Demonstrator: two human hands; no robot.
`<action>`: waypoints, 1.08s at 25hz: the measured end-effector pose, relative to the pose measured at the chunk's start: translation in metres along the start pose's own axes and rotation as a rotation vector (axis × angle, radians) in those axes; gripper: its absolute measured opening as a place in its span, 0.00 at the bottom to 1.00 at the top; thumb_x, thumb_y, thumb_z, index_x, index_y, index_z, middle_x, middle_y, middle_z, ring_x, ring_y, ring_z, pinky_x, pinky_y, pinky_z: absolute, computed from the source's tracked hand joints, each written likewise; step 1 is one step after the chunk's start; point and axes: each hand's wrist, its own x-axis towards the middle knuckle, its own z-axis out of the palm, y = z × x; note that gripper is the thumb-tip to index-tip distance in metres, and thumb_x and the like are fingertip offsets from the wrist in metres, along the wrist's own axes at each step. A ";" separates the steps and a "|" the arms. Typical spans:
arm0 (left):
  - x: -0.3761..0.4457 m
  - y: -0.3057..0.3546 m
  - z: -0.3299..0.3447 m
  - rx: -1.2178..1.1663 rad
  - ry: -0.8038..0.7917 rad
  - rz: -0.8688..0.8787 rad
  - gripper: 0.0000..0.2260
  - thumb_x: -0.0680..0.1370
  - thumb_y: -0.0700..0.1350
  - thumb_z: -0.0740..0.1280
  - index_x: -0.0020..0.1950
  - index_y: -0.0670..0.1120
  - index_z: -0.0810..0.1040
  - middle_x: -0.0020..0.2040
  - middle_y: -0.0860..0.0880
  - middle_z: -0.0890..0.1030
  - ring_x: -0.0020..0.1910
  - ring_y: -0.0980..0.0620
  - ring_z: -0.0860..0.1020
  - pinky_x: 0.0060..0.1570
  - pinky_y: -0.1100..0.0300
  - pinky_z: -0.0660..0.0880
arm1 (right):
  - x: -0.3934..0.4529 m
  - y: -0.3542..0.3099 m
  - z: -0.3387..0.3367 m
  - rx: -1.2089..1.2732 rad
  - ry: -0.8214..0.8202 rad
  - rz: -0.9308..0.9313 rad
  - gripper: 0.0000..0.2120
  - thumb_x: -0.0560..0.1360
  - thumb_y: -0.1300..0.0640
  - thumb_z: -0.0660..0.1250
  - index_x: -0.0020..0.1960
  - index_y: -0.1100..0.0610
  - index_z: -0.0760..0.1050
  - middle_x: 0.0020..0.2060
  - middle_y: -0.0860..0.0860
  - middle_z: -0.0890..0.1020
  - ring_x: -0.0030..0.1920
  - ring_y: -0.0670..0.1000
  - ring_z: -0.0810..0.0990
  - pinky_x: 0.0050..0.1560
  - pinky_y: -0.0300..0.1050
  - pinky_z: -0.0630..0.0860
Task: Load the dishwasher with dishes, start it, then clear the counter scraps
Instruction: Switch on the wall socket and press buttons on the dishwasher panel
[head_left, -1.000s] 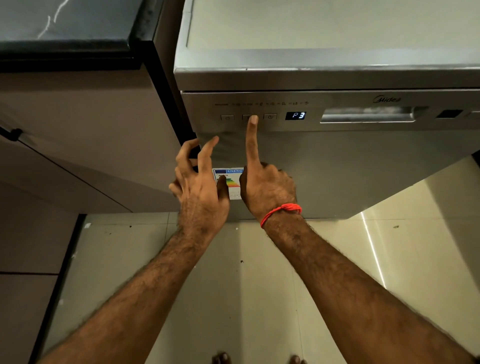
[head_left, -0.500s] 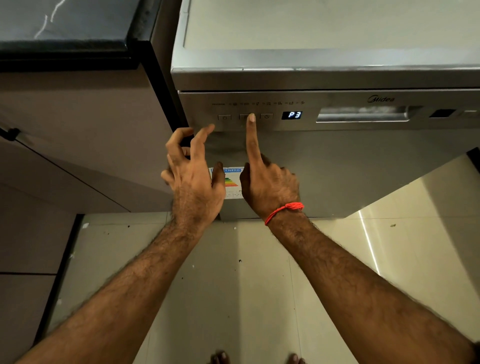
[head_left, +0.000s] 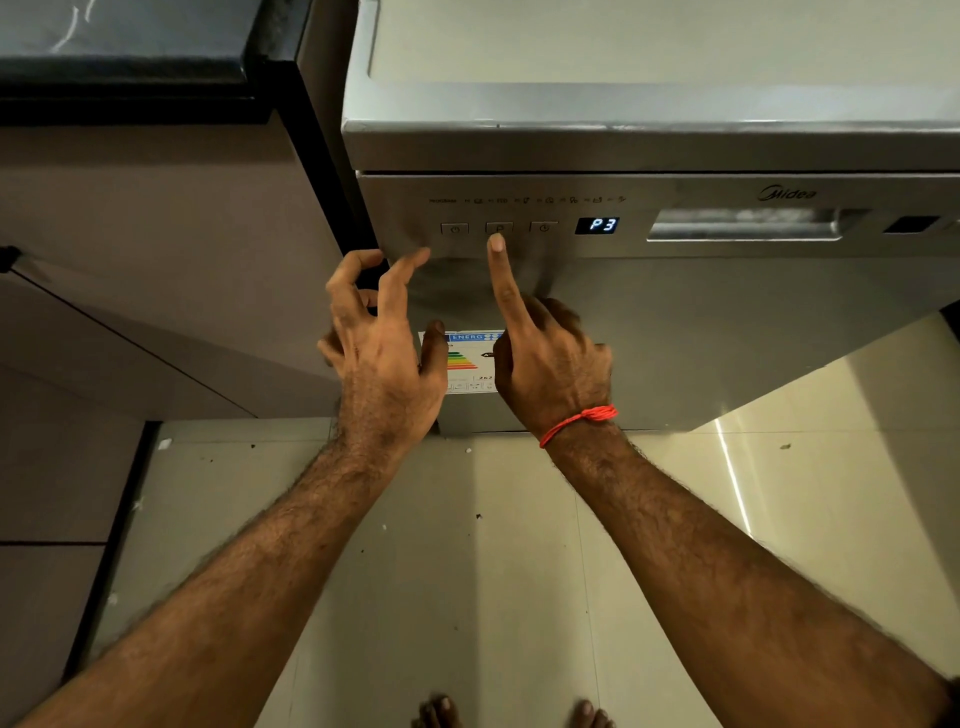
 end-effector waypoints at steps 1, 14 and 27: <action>0.000 0.000 0.001 -0.007 0.003 0.005 0.31 0.72 0.45 0.74 0.74 0.52 0.69 0.74 0.43 0.62 0.64 0.62 0.58 0.66 0.46 0.61 | 0.000 -0.002 0.001 0.003 -0.007 0.008 0.43 0.74 0.45 0.69 0.79 0.48 0.46 0.50 0.52 0.82 0.46 0.57 0.81 0.31 0.53 0.80; -0.012 0.002 -0.005 -0.034 -0.010 0.028 0.33 0.71 0.41 0.76 0.74 0.51 0.70 0.73 0.42 0.61 0.62 0.65 0.57 0.62 0.47 0.61 | 0.004 -0.033 -0.025 -0.053 -0.123 0.145 0.45 0.77 0.45 0.63 0.79 0.47 0.33 0.27 0.46 0.68 0.26 0.50 0.70 0.33 0.45 0.75; -0.031 0.074 0.026 0.047 -0.166 0.147 0.29 0.73 0.43 0.74 0.72 0.54 0.71 0.75 0.42 0.60 0.72 0.41 0.61 0.66 0.48 0.61 | -0.065 0.104 -0.089 0.293 0.100 0.525 0.18 0.74 0.52 0.59 0.60 0.49 0.81 0.52 0.48 0.84 0.49 0.50 0.82 0.52 0.52 0.81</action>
